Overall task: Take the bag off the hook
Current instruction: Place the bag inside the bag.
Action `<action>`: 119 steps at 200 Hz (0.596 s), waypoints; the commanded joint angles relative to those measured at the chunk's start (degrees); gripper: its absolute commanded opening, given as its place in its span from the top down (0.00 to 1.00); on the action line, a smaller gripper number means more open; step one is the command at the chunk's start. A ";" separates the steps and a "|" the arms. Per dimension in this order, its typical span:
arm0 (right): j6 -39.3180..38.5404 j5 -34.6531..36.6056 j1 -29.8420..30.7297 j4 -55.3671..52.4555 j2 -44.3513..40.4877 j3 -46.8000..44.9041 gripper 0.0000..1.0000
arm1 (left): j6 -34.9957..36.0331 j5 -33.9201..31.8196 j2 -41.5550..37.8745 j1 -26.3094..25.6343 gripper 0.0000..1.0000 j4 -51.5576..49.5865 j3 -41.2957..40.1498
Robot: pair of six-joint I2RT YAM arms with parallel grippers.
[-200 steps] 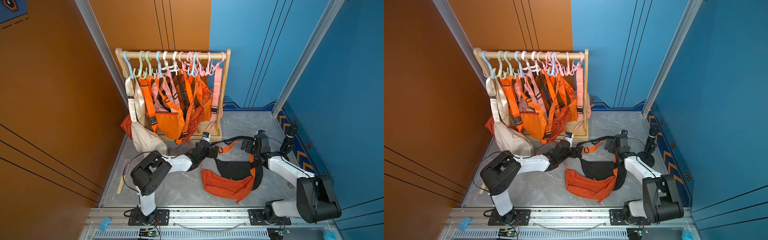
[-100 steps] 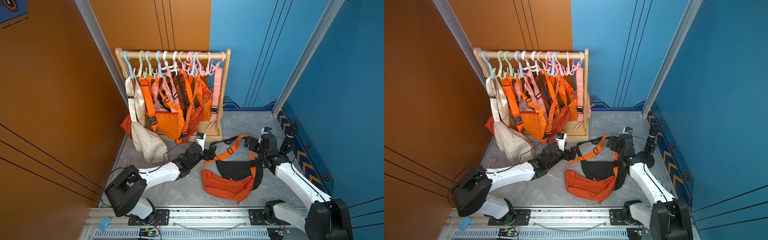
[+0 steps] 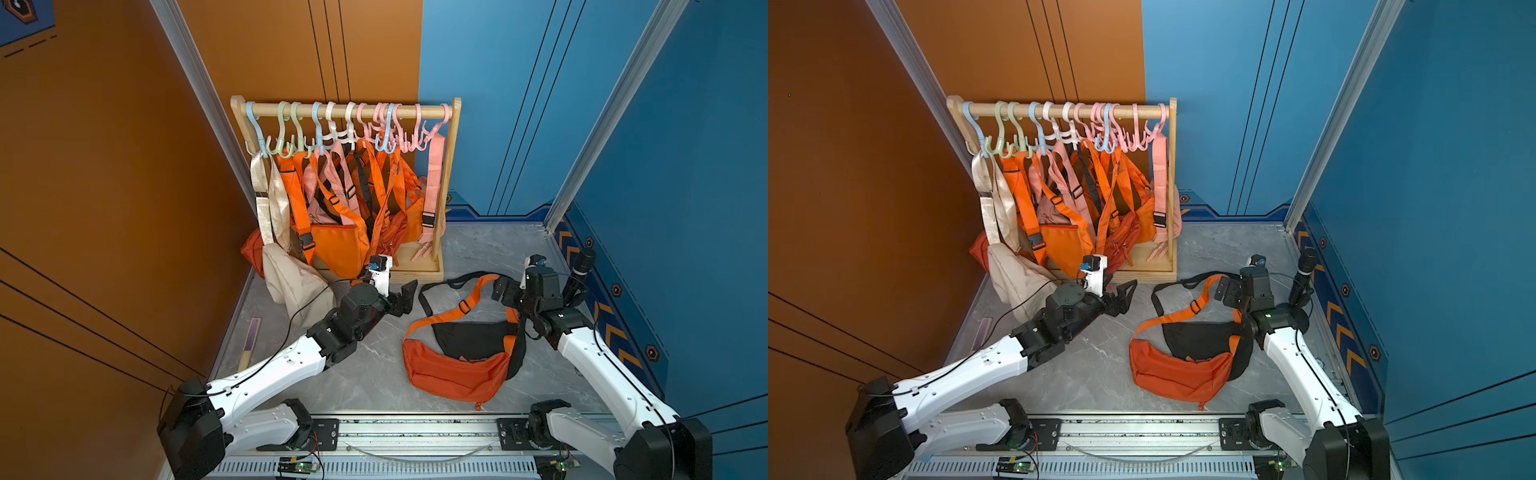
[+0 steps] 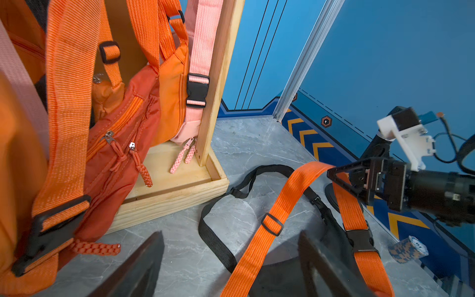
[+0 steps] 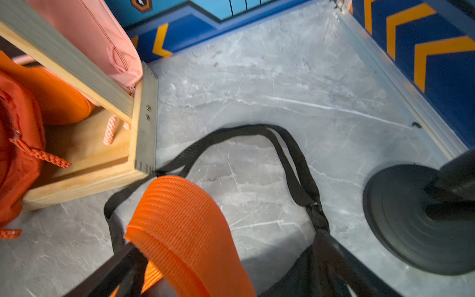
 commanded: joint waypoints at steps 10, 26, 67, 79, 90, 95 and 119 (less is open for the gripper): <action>-1.95 -0.97 2.03 -8.03 0.96 0.91 0.00 | 0.23 -1.24 -3.10 0.38 0.15 -3.33 -0.65; -2.05 -0.37 2.97 -8.87 -0.10 -0.18 0.00 | -0.18 -1.26 -4.93 0.29 0.15 -3.35 -1.91; -1.75 -0.48 5.13 -12.19 -4.56 0.58 0.00 | -0.82 -1.97 -10.47 0.17 0.15 -6.13 -4.02; -1.13 -0.75 6.36 -11.90 -6.45 1.09 0.00 | -0.82 -2.37 -12.79 0.10 0.15 -7.47 -4.54; -0.61 -0.70 7.83 -11.35 -7.85 1.96 0.00 | -0.82 -2.98 -15.29 0.16 0.15 -9.39 -4.94; -0.33 -0.67 8.61 -10.96 -8.30 2.37 0.02 | -0.70 -3.29 -16.41 0.14 0.15 -10.40 -5.05; 2.09 -0.70 12.61 -8.03 -9.13 4.97 0.12 | -0.72 -4.51 -22.51 0.18 0.11 -15.31 -6.17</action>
